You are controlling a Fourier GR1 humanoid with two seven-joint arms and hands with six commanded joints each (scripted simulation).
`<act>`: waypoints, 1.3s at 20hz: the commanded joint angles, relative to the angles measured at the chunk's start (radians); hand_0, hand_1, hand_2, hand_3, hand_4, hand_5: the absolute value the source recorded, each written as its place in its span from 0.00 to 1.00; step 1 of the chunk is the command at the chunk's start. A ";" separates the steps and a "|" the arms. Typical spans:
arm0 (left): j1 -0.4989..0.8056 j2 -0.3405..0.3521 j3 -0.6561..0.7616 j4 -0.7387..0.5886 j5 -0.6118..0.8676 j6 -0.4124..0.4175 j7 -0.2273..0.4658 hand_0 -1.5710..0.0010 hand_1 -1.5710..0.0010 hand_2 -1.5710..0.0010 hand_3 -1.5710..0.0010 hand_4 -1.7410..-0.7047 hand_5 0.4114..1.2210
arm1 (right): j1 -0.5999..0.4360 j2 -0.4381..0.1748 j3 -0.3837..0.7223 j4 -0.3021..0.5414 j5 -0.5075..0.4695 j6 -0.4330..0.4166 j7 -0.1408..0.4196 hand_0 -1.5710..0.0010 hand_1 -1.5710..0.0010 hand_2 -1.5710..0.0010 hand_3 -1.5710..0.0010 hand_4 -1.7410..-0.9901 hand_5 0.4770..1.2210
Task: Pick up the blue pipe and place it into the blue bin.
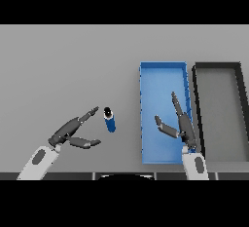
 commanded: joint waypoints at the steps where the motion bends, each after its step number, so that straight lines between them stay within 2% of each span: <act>1: -0.016 -0.026 -0.014 0.015 -0.013 0.006 0.013 1.00 1.00 1.00 1.00 0.53 0.06 | 0.003 0.005 0.006 0.001 0.001 0.003 0.003 1.00 1.00 1.00 1.00 0.68 0.19; 3: -0.037 -0.069 -0.029 0.053 -0.019 0.007 0.027 1.00 1.00 1.00 1.00 0.52 0.07 | 0.018 -0.001 0.001 -0.006 0.003 -0.001 -0.011 1.00 1.00 1.00 1.00 0.68 0.20; 5: -0.059 -0.111 -0.040 0.112 -0.030 0.006 0.035 1.00 1.00 1.00 1.00 0.53 0.07 | 0.012 0.008 0.004 -0.015 0.005 -0.008 0.002 1.00 1.00 1.00 1.00 0.68 0.19; 7: -0.078 -0.156 -0.044 0.155 -0.024 0.003 0.016 1.00 1.00 1.00 1.00 0.53 0.07 | 0.012 0.000 -0.002 -0.010 0.004 -0.006 0.005 1.00 1.00 1.00 1.00 0.70 0.18; 9: -0.113 -0.180 -0.054 0.192 -0.040 -0.003 0.019 1.00 1.00 1.00 1.00 0.55 0.07 | 0.030 0.005 0.006 -0.025 0.008 -0.007 -0.004 1.00 1.00 1.00 1.00 0.71 0.18; 11: -0.148 -0.207 -0.066 0.235 -0.078 0.012 0.020 1.00 1.00 1.00 1.00 0.58 0.06 | 0.024 0.001 -0.002 -0.024 -0.002 -0.003 0.014 1.00 1.00 1.00 1.00 0.72 0.17; 12: -0.146 -0.208 -0.071 0.246 -0.084 0.005 -0.003 1.00 1.00 1.00 1.00 0.59 0.06 | 0.033 -0.003 -0.005 -0.024 -0.002 -0.003 0.003 1.00 1.00 1.00 1.00 0.72 0.17; 14: -0.168 -0.257 -0.072 0.275 -0.053 -0.014 -0.011 1.00 1.00 1.00 1.00 0.55 0.10 | 0.035 -0.005 -0.004 -0.024 -0.002 0.000 -0.011 1.00 1.00 1.00 1.00 0.72 0.18; 15: -0.174 -0.267 -0.068 0.276 -0.046 -0.012 -0.013 1.00 1.00 1.00 1.00 0.53 0.13 | 0.024 -0.002 -0.011 -0.021 -0.014 0.002 0.011 1.00 1.00 1.00 1.00 0.71 0.17; 16: -0.181 -0.279 -0.062 0.293 -0.044 -0.005 -0.026 1.00 1.00 1.00 1.00 0.51 0.15 | 0.038 -0.002 -0.006 -0.024 -0.012 0.004 0.004 1.00 1.00 1.00 1.00 0.71 0.17; 18: -0.186 -0.307 -0.057 0.303 -0.035 0.006 -0.031 1.00 0.97 0.93 0.97 0.46 0.21 | 0.027 -0.002 -0.003 -0.022 0.002 -0.003 0.008 1.00 1.00 1.00 1.00 0.73 0.17; 19: -0.191 -0.319 -0.054 0.313 -0.035 0.015 -0.029 0.98 0.91 0.86 0.93 0.43 0.25 | 0.024 -0.002 -0.007 -0.018 -0.003 -0.002 0.014 1.00 1.00 1.00 1.00 0.73 0.17; 20: -0.187 -0.322 -0.051 0.317 -0.034 0.021 -0.021 0.94 0.83 0.77 0.86 0.41 0.30 | 0.028 0.007 -0.003 -0.016 -0.007 -0.003 0.013 1.00 1.00 1.00 1.00 0.72 0.17; 21: -0.171 -0.337 -0.051 0.316 -0.014 0.014 -0.029 0.82 0.71 0.66 0.69 0.39 0.44 | 0.019 0.005 -0.009 -0.011 -0.007 -0.007 0.018 1.00 1.00 1.00 1.00 0.72 0.17; 23: -0.177 -0.360 -0.058 0.320 -0.019 0.026 -0.032 0.54 0.45 0.43 0.44 0.26 0.64 | 0.021 -0.007 -0.019 0.001 -0.014 0.001 0.005 1.00 1.00 1.00 1.00 0.72 0.17; 24: -0.182 -0.367 -0.068 0.315 -0.031 0.026 -0.023 0.43 0.36 0.34 0.36 0.21 0.71 | 0.032 -0.003 -0.012 -0.012 -0.015 0.004 -0.004 1.00 1.00 1.00 1.00 0.73 0.17; 26: -0.174 -0.356 -0.084 0.328 -0.038 0.012 -0.110 0.28 0.23 0.22 0.25 0.14 0.82 | 0.029 -0.008 -0.016 -0.017 -0.019 0.006 0.007 1.00 1.00 1.00 1.00 0.72 0.17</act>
